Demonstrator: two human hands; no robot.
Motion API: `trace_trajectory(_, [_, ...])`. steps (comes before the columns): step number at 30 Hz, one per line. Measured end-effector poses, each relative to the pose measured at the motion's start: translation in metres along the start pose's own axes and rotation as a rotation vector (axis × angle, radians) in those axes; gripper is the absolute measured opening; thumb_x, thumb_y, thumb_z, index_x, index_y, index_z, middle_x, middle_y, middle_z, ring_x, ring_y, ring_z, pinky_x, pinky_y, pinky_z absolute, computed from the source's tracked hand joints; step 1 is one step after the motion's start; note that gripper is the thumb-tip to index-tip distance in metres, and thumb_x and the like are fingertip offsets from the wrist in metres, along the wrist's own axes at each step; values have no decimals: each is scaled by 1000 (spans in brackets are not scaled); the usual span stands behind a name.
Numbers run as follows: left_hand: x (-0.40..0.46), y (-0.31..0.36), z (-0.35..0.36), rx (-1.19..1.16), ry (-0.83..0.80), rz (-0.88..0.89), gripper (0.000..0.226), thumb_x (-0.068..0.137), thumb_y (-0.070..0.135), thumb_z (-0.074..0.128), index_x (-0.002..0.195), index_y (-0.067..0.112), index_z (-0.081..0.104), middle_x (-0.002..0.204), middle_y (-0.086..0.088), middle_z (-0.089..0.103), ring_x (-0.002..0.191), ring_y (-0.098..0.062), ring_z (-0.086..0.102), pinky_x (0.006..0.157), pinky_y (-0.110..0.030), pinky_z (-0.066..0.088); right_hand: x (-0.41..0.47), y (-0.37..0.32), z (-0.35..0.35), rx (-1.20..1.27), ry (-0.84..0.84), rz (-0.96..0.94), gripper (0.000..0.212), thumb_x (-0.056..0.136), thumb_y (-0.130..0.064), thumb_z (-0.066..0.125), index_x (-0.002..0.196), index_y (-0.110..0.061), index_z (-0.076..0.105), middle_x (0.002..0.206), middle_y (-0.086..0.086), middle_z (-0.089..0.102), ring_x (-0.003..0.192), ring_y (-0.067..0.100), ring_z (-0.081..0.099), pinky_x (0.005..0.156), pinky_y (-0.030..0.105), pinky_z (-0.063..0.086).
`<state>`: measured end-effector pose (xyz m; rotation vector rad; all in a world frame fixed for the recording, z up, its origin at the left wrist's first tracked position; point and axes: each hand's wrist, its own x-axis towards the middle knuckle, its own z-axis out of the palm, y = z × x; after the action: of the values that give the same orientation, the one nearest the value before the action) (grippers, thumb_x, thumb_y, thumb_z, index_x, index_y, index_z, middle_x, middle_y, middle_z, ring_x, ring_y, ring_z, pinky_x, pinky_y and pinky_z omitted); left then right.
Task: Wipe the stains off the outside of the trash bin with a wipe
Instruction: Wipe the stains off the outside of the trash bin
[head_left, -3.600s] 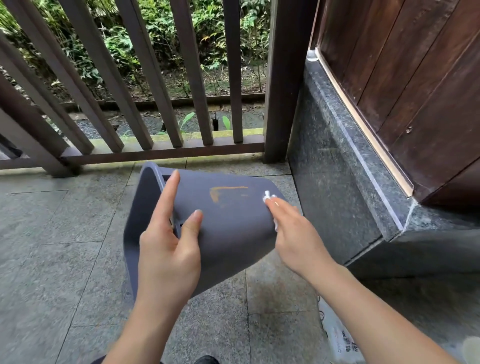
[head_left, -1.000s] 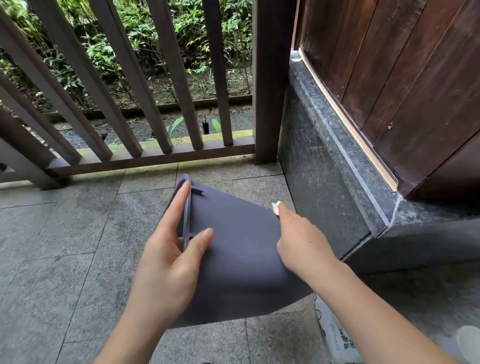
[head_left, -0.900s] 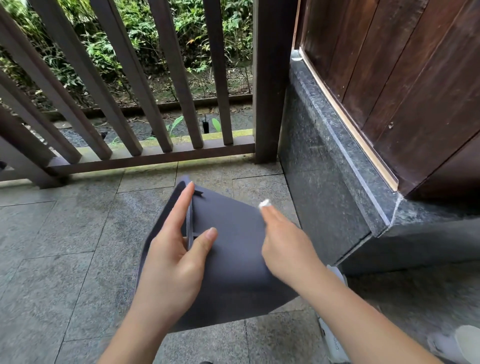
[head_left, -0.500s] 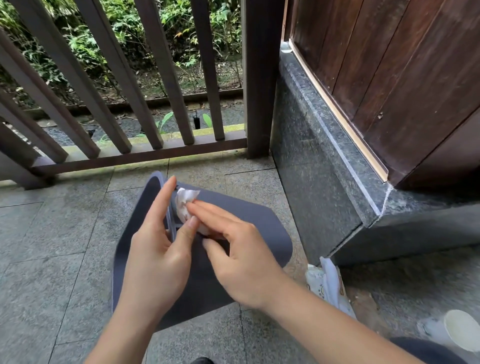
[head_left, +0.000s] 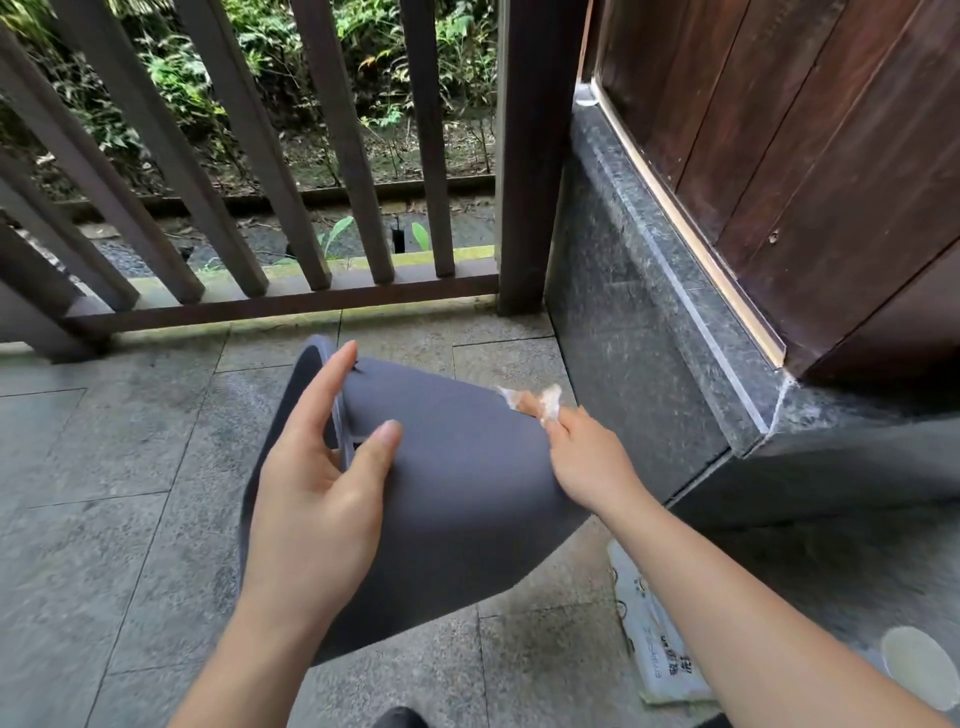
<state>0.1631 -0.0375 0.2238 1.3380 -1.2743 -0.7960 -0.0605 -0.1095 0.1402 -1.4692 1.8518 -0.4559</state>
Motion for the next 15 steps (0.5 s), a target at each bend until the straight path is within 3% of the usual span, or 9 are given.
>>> trace_trajectory(1, [-1,1,-2,12,-12,0,60,85,31,66,140,53,52,131,34,63,90,6,70,79,-27,57,0,4,1,36,24,53,40,103,-20,33,134,-31,55,141,7,57,132,30,46,88,36,37])
trace_trajectory(3, [-1,1,-3,43,-41,-4,62,85,31,67,140,57,50,125,20,70,76,0,70,70,-22,58,-1,9,4,95,41,117,48,97,-14,33,136,-36,50,136,4,60,119,31,54,81,34,37])
trace_trajectory(6, [-1,3,-3,66,-78,-7,64,86,29,66,139,60,48,108,12,75,70,-24,71,70,-43,62,-2,2,5,143,61,146,64,94,-8,31,150,-39,32,143,-1,54,125,29,51,85,33,36])
trace_trajectory(8, [0,4,-3,43,-80,-5,63,86,30,65,139,61,48,93,3,74,62,-28,63,64,-41,59,-6,-12,3,148,105,71,60,94,-7,31,146,-37,40,140,3,57,122,30,53,83,33,37])
trace_trajectory(10, [2,4,-1,23,-111,-2,64,88,26,62,140,61,47,79,-21,62,56,-28,45,57,-37,48,-17,-35,4,175,150,-128,54,96,-6,33,137,-36,49,130,2,63,117,26,57,86,35,43])
trace_trajectory(13, [7,-2,12,84,-209,31,70,92,12,59,141,60,47,72,0,55,59,-11,41,57,-26,39,-48,-68,19,246,125,-427,50,98,-8,36,142,-29,50,144,-4,55,134,8,44,111,28,33])
trace_trajectory(15, [9,-5,21,70,-242,-8,75,94,0,58,142,56,49,88,18,71,72,2,59,70,-14,46,-66,-79,31,278,70,-543,52,97,-10,36,145,-27,47,149,-9,49,142,0,32,119,23,21])
